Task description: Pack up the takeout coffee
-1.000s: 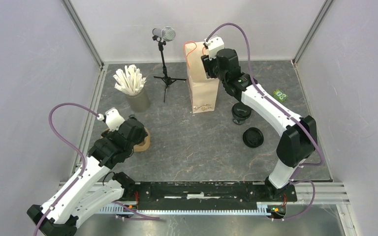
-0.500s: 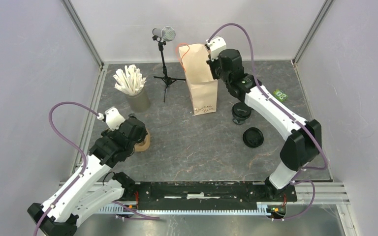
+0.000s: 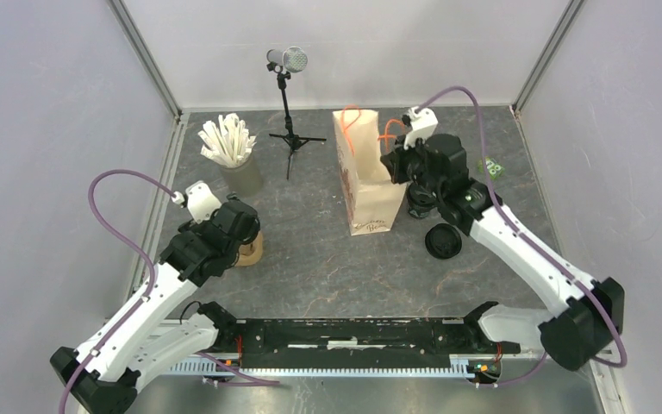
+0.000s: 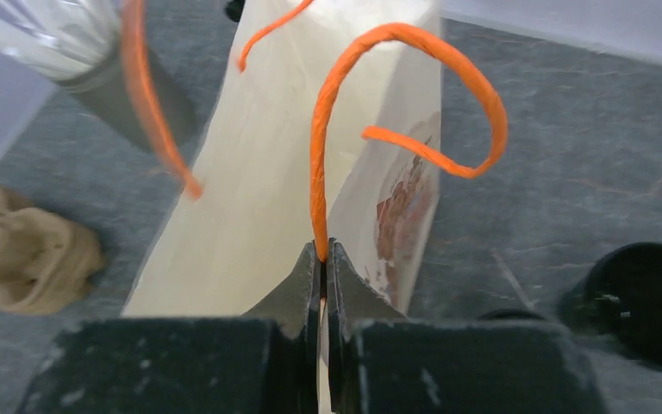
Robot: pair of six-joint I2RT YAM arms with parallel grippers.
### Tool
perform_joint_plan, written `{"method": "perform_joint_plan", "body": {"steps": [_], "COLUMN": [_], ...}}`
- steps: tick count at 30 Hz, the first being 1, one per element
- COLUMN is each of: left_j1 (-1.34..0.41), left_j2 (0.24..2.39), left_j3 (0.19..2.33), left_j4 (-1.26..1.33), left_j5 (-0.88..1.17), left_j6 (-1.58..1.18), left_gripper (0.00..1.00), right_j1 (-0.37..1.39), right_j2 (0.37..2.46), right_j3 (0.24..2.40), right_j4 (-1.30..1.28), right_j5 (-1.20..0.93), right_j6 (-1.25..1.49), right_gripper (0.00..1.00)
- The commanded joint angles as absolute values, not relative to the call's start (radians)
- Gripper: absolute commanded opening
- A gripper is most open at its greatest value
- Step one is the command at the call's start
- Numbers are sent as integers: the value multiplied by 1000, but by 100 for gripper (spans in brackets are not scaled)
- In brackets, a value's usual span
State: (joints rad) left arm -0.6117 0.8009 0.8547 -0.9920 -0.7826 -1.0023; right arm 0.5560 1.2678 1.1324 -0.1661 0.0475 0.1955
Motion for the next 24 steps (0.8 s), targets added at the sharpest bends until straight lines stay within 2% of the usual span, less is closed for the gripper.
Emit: {"method": "perform_joint_plan", "body": {"steps": [1, 10, 11, 13, 16, 18, 22, 24], "left_j1": [-607, -604, -604, -598, -578, -553, -459, -393], "left_j2": [825, 846, 850, 862, 888, 908, 915, 917], "left_j3": [923, 929, 932, 941, 960, 981, 984, 984], "left_j4": [-1032, -1083, -1084, -1102, -1150, -1205, -1182, -1203], "left_j5": [-853, -890, -890, -890, -881, -882, -867, -828], "left_j6": [-1078, -1158, -1163, -1197, -1263, -1311, -1276, -1317], "left_gripper": [99, 96, 96, 95, 93, 93, 90, 87], "right_j1": [557, 566, 566, 566, 567, 566, 566, 566], "right_j2": [1147, 1061, 1057, 1053, 1037, 1019, 973, 927], "right_j3": [996, 877, 874, 879, 889, 897, 896, 859], "right_j4": [-9, 27, 31, 24, 2, -43, -116, -124], "right_j5": [-114, -108, -110, -106, -90, -63, -24, -13], "right_j6": [428, 469, 470, 464, 431, 396, 304, 273], "right_gripper": [0, 1, 5, 21, 32, 44, 69, 76]}}
